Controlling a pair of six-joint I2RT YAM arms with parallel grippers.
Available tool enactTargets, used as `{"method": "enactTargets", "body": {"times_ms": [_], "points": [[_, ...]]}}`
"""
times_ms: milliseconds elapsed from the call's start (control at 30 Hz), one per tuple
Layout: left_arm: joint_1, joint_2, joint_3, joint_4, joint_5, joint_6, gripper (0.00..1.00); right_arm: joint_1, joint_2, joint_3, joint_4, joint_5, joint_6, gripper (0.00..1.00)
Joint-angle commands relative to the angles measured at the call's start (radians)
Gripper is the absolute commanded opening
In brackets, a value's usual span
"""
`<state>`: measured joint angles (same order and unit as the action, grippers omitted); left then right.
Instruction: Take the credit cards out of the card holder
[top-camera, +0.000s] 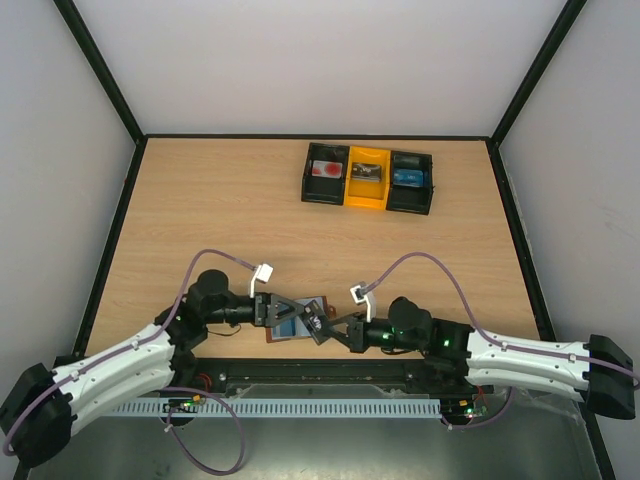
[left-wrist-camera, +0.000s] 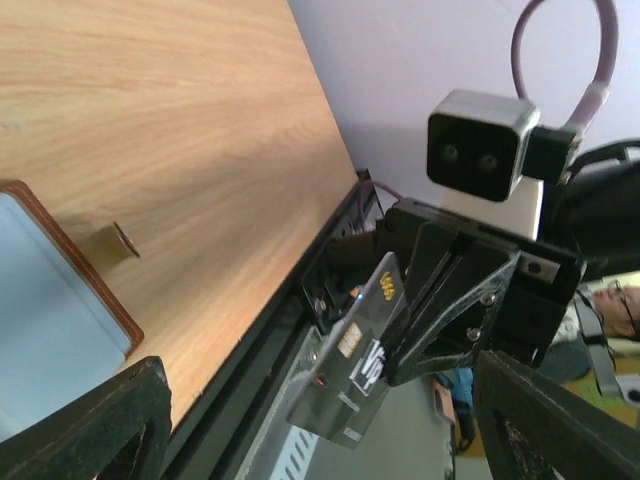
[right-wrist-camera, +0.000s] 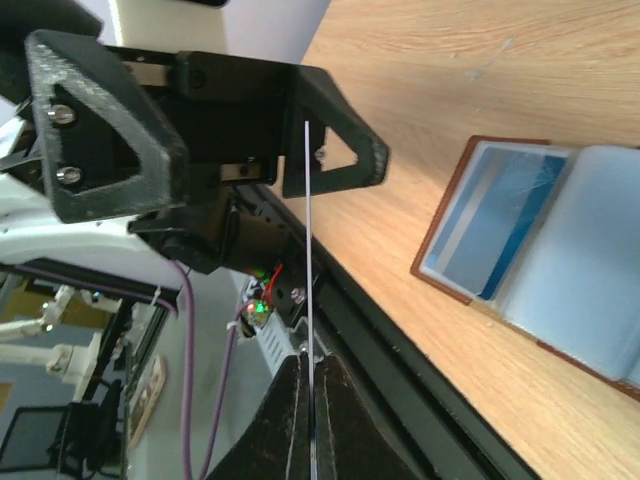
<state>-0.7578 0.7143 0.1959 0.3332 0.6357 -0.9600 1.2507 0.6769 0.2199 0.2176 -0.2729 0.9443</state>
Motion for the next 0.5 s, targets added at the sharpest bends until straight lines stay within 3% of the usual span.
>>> {"method": "enactTargets", "body": {"times_ms": [0,167,467], "points": [[0.005,0.043,0.019,0.069,0.140,0.043,0.83,0.006,-0.024,0.033,0.018,-0.102,-0.033,0.02],[0.006,0.095,-0.001,0.159,0.195,0.016,0.70,0.006,0.005,0.052,0.016,-0.153,-0.045,0.02],[0.003,0.129,-0.044,0.318,0.229,-0.053,0.30,0.006,-0.012,0.040,0.058,-0.171,-0.033,0.03]]}}
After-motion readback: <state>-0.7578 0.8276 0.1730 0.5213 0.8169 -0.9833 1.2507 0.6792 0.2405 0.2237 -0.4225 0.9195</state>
